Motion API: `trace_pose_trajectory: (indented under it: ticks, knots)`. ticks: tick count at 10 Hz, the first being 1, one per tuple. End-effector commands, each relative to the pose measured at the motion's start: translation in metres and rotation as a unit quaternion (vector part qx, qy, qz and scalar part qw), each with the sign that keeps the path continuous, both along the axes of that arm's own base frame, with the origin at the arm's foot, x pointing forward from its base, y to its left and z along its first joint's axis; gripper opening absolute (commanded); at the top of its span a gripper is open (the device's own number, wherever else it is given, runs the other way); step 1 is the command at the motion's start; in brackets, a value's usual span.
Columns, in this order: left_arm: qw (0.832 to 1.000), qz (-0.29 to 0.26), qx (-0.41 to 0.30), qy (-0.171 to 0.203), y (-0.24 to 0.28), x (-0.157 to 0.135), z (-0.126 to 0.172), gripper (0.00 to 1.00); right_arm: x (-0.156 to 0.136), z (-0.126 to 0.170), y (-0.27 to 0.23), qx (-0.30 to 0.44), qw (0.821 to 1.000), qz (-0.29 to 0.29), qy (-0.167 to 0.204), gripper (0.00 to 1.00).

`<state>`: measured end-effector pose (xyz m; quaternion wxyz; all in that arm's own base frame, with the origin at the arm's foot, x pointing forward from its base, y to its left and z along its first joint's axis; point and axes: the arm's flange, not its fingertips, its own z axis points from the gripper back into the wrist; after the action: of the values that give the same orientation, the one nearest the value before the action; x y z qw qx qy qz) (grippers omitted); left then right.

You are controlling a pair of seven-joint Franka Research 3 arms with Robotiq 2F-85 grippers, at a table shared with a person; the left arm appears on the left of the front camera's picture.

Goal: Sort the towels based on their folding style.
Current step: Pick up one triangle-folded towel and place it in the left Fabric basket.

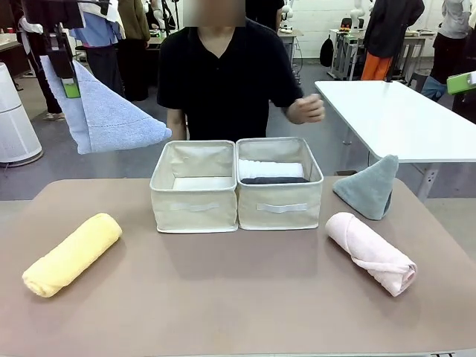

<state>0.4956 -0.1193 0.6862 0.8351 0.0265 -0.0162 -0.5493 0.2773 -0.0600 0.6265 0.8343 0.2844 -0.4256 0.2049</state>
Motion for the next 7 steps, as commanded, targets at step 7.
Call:
trace_pose_trajectory:
  ticks: [7]
  knots:
    - [0.998, -0.051, 0.021, -0.015, -0.030, 0.007, 0.002, 0.19, 0.001, -0.002, 0.000, 0.007, 1.000, 0.014, -0.004, 1.00]
